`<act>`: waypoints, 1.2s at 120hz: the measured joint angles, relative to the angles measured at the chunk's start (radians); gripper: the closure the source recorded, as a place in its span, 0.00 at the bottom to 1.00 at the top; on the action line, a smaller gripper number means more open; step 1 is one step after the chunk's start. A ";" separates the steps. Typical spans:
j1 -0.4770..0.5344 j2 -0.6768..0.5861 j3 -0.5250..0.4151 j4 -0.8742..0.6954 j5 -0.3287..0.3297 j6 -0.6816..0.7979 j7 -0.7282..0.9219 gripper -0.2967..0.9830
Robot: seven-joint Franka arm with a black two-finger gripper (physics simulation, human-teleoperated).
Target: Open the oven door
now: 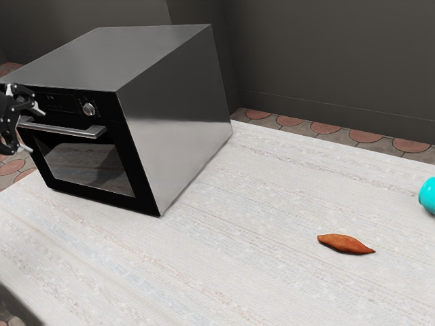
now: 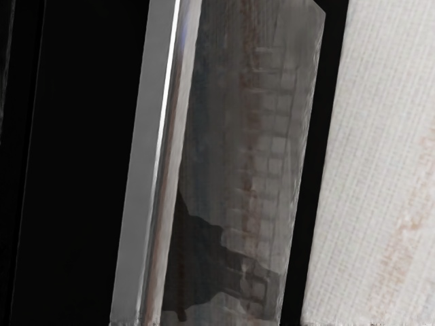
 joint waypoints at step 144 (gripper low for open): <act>0.018 0.048 -0.004 0.000 -0.018 -0.001 0.051 0.17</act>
